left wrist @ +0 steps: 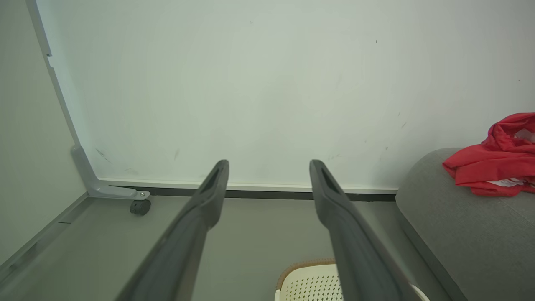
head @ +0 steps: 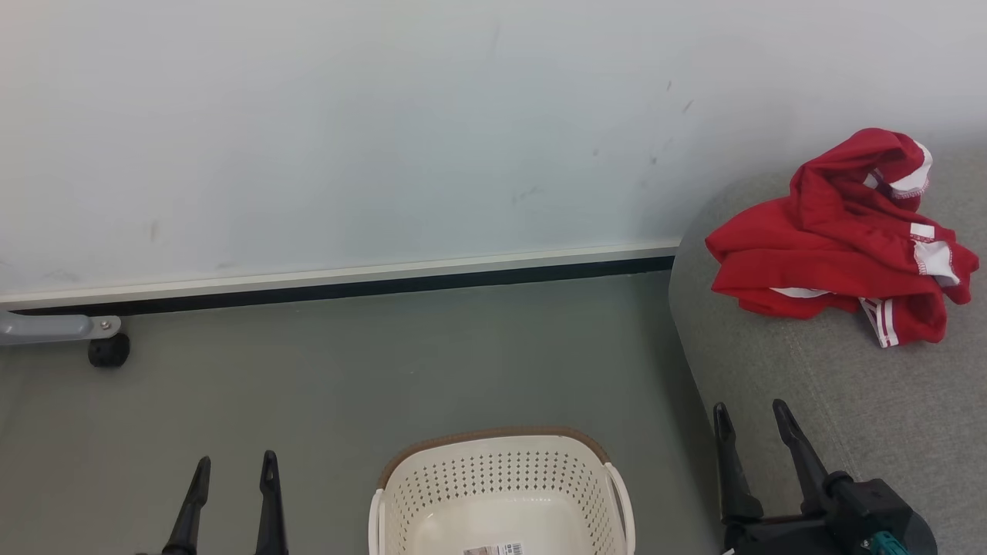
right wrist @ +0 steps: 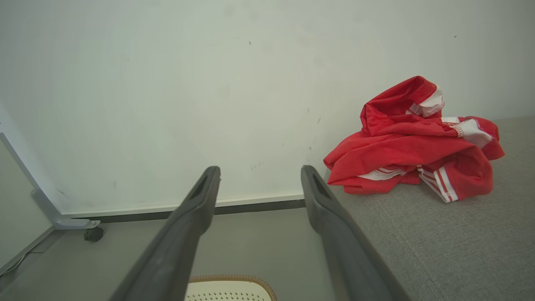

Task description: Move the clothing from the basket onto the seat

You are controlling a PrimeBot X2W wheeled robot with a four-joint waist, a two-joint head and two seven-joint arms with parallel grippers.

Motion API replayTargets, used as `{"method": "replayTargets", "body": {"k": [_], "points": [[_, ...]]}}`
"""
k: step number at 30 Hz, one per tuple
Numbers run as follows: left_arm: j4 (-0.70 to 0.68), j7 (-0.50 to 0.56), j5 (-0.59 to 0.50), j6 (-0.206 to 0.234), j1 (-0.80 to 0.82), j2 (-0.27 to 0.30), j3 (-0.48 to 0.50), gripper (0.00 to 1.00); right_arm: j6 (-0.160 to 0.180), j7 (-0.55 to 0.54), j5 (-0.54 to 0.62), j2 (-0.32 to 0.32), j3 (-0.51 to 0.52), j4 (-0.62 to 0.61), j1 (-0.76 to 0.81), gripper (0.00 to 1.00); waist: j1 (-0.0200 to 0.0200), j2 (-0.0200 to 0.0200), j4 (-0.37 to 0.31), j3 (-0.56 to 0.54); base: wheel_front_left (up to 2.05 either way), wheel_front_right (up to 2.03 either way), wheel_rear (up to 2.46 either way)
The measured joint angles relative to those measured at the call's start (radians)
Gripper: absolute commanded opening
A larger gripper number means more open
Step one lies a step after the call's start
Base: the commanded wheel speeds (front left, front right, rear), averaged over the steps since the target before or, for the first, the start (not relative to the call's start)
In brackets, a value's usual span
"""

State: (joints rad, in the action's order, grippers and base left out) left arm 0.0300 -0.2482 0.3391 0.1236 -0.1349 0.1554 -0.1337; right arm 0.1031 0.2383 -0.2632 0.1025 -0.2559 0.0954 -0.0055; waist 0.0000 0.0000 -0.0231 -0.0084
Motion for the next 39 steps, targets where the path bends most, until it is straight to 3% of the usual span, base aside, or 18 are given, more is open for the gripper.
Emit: {"method": "replayTargets", "body": {"k": [7,8,17,39], "points": [[0.001,0.007,-0.023,0.001,-0.017,0.0,0.007,1.0,0.004,-0.009,0.002,0.0,0.005,-0.016,0.007,1.0,0.0,0.0001,0.002,-0.002,0.0,0.0,0.0],[0.001,0.009,-0.023,0.001,-0.017,-0.001,0.008,0.0,0.004,-0.009,0.002,0.0,0.005,-0.017,0.011,0.0,0.0,0.0,0.002,-0.002,0.0,0.0,0.0],[0.061,0.022,-0.001,-0.01,-0.02,-0.018,0.001,0.0,-0.003,-0.018,-0.021,-0.01,0.013,0.044,0.049,0.0,0.0,0.0,0.003,-0.002,0.0,0.0,0.0],[0.107,0.108,0.3,-0.063,0.011,-0.036,0.058,0.0,-0.051,-0.104,-0.338,-0.023,0.102,0.081,0.033,0.0,0.0,0.0,0.008,0.001,0.0,0.0,0.0]]}}
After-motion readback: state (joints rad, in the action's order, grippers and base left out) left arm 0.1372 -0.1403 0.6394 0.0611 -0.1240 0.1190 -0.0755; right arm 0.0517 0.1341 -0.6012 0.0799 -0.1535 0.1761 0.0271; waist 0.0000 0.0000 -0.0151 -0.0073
